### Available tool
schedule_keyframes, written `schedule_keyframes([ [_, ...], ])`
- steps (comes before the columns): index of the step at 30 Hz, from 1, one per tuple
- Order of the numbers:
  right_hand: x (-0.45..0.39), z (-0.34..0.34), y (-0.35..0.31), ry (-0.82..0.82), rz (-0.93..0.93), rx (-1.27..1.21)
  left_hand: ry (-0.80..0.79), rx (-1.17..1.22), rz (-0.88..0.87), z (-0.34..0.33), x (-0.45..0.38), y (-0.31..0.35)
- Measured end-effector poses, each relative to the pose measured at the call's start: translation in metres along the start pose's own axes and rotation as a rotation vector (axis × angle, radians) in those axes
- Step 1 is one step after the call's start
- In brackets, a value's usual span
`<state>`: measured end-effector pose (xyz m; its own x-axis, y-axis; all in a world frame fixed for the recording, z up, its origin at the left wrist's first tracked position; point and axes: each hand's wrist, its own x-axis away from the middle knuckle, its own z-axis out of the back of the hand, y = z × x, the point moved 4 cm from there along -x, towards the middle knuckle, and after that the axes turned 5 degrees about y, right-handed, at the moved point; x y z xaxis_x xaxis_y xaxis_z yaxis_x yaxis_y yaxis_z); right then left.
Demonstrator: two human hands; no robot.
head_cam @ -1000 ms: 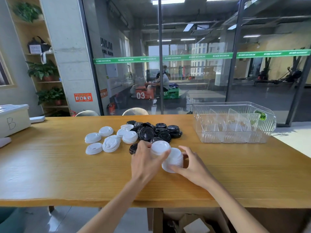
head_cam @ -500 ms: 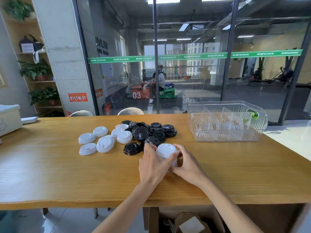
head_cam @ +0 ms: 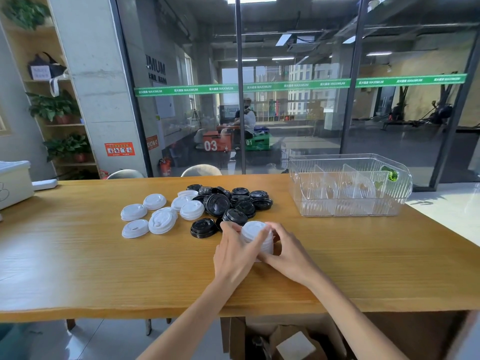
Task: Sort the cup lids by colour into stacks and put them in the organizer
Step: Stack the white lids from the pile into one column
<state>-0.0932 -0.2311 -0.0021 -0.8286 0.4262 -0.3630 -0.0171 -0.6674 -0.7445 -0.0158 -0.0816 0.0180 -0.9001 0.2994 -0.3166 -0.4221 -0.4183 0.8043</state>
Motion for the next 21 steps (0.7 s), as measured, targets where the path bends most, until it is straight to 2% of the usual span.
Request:
schedule_keyframes([
  [4, 0.002, 0.001, -0.002, -0.005, 0.01, 0.01, -0.063, 0.149, 0.029, 0.004, -0.006, -0.011],
  [15, 0.003, 0.003, -0.008, -0.012, -0.015, -0.089, -0.13, 0.274, 0.012, 0.008, -0.007, -0.014],
  [21, 0.001, 0.002, -0.006, -0.05, -0.049, -0.063, -0.142, 0.345, 0.01, 0.007, -0.011, -0.019],
])
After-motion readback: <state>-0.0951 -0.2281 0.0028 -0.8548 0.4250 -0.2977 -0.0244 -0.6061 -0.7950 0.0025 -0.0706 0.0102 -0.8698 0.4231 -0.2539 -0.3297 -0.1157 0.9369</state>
